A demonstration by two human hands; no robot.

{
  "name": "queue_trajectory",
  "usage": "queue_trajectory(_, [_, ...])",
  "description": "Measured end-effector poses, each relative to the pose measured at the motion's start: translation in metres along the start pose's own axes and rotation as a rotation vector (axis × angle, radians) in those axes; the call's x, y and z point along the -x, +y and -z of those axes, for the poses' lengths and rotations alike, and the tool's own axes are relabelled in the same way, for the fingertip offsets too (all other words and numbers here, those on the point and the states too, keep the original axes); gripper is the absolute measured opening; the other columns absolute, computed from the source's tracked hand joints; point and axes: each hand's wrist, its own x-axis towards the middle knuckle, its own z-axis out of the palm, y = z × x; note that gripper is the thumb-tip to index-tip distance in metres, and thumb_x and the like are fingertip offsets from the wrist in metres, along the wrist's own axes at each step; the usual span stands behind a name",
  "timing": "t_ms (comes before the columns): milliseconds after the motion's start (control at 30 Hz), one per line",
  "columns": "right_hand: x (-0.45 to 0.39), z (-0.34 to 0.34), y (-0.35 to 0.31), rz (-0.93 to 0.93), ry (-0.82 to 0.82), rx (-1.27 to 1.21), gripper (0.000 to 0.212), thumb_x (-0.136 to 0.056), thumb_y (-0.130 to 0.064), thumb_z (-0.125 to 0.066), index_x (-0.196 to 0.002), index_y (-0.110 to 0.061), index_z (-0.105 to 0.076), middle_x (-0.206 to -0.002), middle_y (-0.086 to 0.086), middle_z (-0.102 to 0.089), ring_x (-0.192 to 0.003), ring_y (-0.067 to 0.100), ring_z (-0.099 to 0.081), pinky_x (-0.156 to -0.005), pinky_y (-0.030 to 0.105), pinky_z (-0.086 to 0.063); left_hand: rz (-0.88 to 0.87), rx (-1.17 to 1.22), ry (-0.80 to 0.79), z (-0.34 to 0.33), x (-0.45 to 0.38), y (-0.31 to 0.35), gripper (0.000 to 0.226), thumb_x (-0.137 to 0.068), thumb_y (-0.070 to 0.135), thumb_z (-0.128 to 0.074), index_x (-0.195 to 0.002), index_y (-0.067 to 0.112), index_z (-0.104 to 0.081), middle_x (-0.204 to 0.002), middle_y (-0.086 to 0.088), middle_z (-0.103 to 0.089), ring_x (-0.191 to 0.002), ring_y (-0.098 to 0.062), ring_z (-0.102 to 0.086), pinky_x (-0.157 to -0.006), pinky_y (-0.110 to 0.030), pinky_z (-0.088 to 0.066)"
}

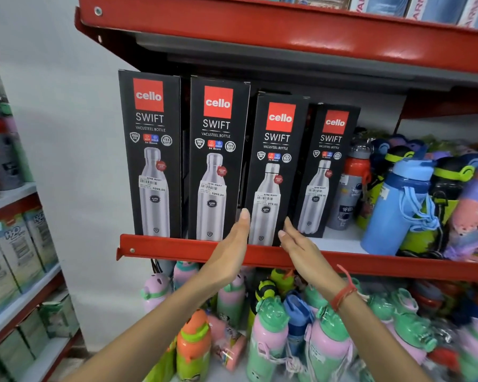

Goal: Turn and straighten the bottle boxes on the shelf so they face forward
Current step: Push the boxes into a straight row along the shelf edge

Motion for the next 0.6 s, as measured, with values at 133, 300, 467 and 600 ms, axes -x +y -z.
queue_trajectory(133, [-0.001,0.017,0.009,0.024,0.102,-0.108,0.052,-0.098,-0.038,-0.042,-0.147,-0.024,-0.035,-0.148,-0.005,-0.042,-0.135,0.01,-0.04,-0.111,0.027,-0.028,-0.373,-0.338,0.235,-0.019,0.022,0.004,0.059,-0.094,0.056,-0.025,-0.141,0.021,-0.037,-0.144,0.004,-0.041,-0.13,-0.008,-0.04,-0.111,-0.028,-0.028])
queue_trajectory(300, [-0.022,0.046,0.025,-0.017,0.37,-0.18,0.056,-0.097,-0.042,-0.041,-0.148,-0.021,-0.029,-0.149,0.005,-0.042,-0.134,0.024,-0.043,-0.111,0.043,-0.033,-0.291,-0.175,-0.168,-0.061,0.006,0.02,0.056,-0.094,0.058,-0.029,-0.14,0.029,-0.042,-0.142,0.014,-0.044,-0.13,-0.004,-0.042,-0.114,-0.033,-0.029])
queue_trajectory(467, [-0.05,0.058,0.034,-0.067,0.336,-0.269,0.074,-0.096,-0.051,-0.034,-0.153,-0.021,0.003,-0.162,-0.001,-0.005,-0.148,0.018,-0.012,-0.119,0.037,-0.014,-0.143,-0.158,-0.166,-0.118,-0.033,0.025,0.071,-0.093,0.062,-0.015,-0.152,0.027,0.0,-0.162,0.008,-0.002,-0.149,-0.013,-0.004,-0.121,-0.041,-0.004])
queue_trajectory(600, [-0.061,0.065,0.037,-0.048,0.275,-0.283,0.067,-0.097,-0.051,-0.028,-0.151,-0.032,0.006,-0.161,-0.008,-0.006,-0.148,0.018,-0.013,-0.117,0.036,-0.015,-0.083,-0.087,-0.109,-0.129,-0.057,0.02,0.072,-0.091,0.063,-0.012,-0.151,0.028,0.009,-0.162,0.005,0.005,-0.149,-0.016,0.002,-0.121,-0.042,-0.003])
